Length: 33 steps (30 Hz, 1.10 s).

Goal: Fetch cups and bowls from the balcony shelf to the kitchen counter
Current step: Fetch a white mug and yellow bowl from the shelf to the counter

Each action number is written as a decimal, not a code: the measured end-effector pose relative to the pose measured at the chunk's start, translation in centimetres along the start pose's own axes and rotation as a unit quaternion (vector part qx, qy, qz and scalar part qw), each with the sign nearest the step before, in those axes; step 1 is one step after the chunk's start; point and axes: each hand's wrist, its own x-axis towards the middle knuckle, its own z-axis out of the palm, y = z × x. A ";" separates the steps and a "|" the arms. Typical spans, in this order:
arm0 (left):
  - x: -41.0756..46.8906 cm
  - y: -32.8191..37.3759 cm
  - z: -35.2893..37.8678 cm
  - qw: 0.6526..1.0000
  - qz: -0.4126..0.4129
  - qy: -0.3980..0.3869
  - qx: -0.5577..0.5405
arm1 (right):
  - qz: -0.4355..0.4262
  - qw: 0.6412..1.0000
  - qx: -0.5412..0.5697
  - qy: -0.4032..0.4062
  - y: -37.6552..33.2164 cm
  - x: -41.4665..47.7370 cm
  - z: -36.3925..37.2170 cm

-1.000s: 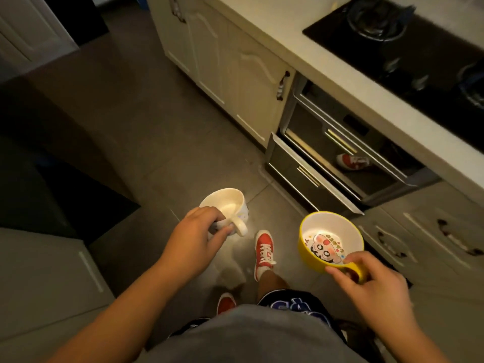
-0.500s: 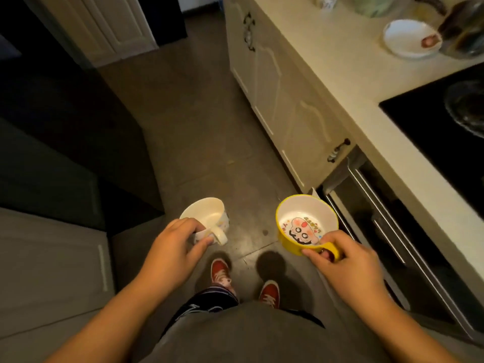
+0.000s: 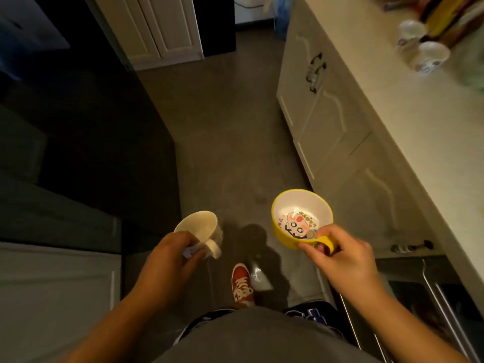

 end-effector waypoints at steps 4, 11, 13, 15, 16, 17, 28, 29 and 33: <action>6.9 1.4 -1.4 0.999 0.045 -0.019 0.014 | 0.032 0.999 -0.035 0.015 0.4 3.1 -0.9; 19.6 6.9 -0.4 0.990 0.132 -0.036 0.036 | 0.122 0.989 -0.085 0.020 3.4 8.7 -2.8; 23.4 8.9 0.2 0.987 0.152 -0.042 0.036 | 0.141 0.987 -0.079 0.007 4.4 11.0 -3.2; 27.3 10.8 0.5 0.984 0.164 -0.052 0.036 | 0.160 0.986 -0.055 -0.003 5.3 13.9 -3.4; 29.2 11.7 0.5 0.984 0.166 -0.053 0.038 | 0.166 0.985 -0.043 -0.001 5.7 15.7 -3.4; 30.9 12.5 0.4 0.984 0.165 -0.052 0.040 | 0.171 0.985 -0.028 0.001 6.1 17.6 -3.3; 43.0 13.0 -4.9 0.994 0.100 -0.007 0.036 | 0.057 0.998 -0.002 -0.014 5.1 41.2 -1.6; 43.8 12.6 -5.4 0.995 0.093 -0.007 0.033 | 0.046 0.999 -0.005 -0.013 4.6 43.1 -1.2; 48.4 11.1 -6.5 0.999 0.027 -0.006 0.028 | 0.016 1.000 -0.012 -0.011 2.9 50.1 0.6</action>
